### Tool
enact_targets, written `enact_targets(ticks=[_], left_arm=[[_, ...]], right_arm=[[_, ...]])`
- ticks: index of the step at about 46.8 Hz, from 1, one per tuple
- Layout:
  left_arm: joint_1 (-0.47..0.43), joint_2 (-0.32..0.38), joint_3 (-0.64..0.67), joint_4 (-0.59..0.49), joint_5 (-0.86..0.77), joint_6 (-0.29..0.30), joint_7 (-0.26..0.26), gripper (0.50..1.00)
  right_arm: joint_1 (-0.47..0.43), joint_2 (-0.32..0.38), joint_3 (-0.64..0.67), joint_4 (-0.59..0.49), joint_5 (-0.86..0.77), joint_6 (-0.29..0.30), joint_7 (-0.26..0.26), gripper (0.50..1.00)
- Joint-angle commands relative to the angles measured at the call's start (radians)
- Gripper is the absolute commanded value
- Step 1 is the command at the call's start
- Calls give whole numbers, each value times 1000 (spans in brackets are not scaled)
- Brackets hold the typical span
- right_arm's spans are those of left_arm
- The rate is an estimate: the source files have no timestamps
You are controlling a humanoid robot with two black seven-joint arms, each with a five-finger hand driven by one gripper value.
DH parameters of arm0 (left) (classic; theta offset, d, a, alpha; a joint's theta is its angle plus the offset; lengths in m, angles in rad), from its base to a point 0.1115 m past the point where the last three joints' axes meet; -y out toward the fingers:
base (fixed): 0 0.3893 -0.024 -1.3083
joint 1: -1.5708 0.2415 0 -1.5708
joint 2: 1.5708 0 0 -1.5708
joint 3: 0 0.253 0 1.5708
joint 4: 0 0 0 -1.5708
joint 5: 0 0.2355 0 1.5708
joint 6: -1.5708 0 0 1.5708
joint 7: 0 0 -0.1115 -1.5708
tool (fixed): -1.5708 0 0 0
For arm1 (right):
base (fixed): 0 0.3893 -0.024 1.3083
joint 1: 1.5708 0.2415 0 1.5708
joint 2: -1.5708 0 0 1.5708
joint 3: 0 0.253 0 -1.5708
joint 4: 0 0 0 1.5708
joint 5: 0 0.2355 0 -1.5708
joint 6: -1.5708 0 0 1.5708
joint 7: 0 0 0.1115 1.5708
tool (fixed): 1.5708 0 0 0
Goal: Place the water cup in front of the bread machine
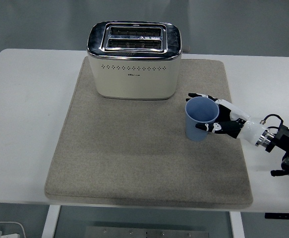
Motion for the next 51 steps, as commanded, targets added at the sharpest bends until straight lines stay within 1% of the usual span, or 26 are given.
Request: enact_targets(ticks=[1, 5, 17, 42, 51], left_arm=[[1, 0, 0, 1, 0, 0, 0, 1000], [0, 0, 0, 1, 0, -1, 0, 1000], [1, 0, 0, -1, 0, 0, 0, 1000], [1, 0, 0, 1, 0, 0, 0, 1000], [1, 0, 0, 1, 0, 0, 0, 1000]], right_arm=[[0, 2, 4, -3, 0, 0, 0, 797], [0, 2, 2, -3, 0, 0, 0, 768], [5, 3, 12, -3, 2, 0, 0, 762], [112, 110, -25, -3, -17, 0, -11, 762], [149, 140, -94, -5, -20, -66, -11, 762]])
